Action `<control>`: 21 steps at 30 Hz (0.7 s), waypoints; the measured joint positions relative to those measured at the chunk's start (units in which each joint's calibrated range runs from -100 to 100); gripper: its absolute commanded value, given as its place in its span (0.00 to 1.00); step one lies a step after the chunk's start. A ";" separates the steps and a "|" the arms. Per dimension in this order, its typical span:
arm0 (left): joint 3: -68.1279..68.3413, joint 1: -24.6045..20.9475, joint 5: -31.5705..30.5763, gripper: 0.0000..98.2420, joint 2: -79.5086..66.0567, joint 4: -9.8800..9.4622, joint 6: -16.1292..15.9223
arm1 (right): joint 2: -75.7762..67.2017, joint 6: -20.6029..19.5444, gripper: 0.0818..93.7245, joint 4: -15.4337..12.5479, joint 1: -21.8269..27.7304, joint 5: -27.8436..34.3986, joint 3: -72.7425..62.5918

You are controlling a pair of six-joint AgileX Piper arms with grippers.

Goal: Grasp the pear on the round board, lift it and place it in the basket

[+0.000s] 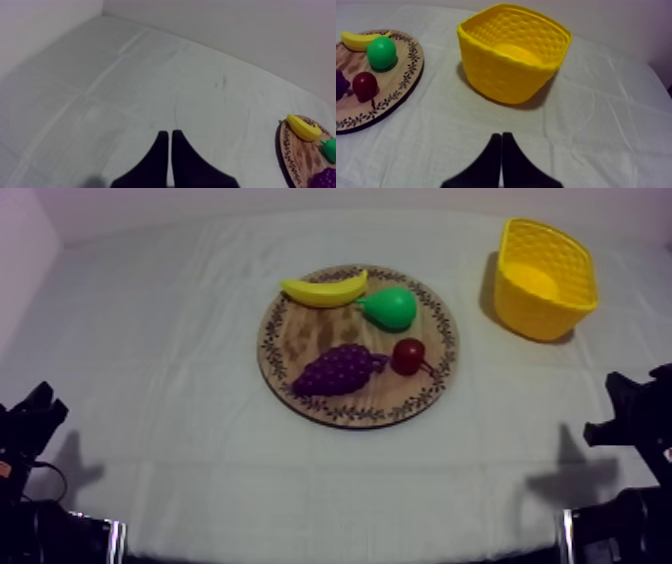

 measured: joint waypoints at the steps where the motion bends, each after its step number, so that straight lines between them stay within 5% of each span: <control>1: 0.00 0.00 0.00 0.00 0.00 0.00 0.00 | 0.00 0.00 0.00 0.00 0.00 0.00 0.00; 6: 0.00 0.00 0.00 0.00 0.00 0.00 0.00 | -0.06 -2.37 0.00 1.71 2.80 3.39 -0.14; 13: 0.00 0.00 0.00 0.00 0.00 0.00 -0.02 | -0.06 -9.72 0.00 0.70 4.84 2.00 -0.09; 21: 0.00 0.00 0.00 0.00 0.00 0.00 -0.02 | -0.06 -8.64 0.00 0.52 3.92 1.33 -0.09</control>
